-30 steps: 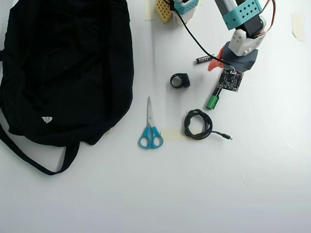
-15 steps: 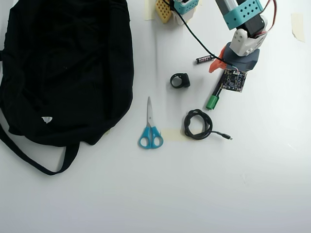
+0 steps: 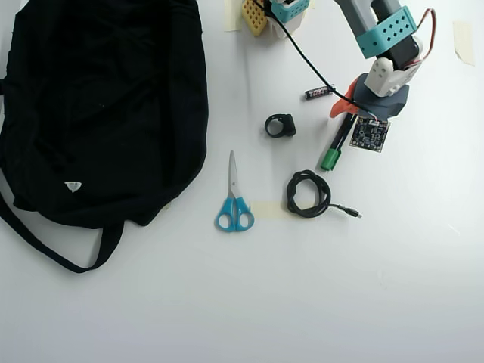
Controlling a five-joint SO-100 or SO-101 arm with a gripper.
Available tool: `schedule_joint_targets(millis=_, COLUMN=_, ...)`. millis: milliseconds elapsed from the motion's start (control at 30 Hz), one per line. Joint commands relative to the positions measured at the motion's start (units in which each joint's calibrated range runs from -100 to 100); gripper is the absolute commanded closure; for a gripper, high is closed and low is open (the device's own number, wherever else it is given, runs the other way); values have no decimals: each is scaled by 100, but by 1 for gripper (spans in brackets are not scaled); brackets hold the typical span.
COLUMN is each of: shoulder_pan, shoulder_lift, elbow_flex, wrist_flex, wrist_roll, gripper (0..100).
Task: Put the green marker into the black bag
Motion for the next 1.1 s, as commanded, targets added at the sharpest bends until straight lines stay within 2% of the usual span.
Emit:
schedule_joint_targets(millis=0, shoulder_pan=2, shoulder_lift=-5, elbow_flex=-153, wrist_flex=-48, wrist_roll=-15, gripper=70)
schedule_joint_targets(millis=1067, shoulder_pan=248, shoulder_lift=286, elbow_flex=-198, wrist_flex=-5, wrist_roll=-20, gripper=73)
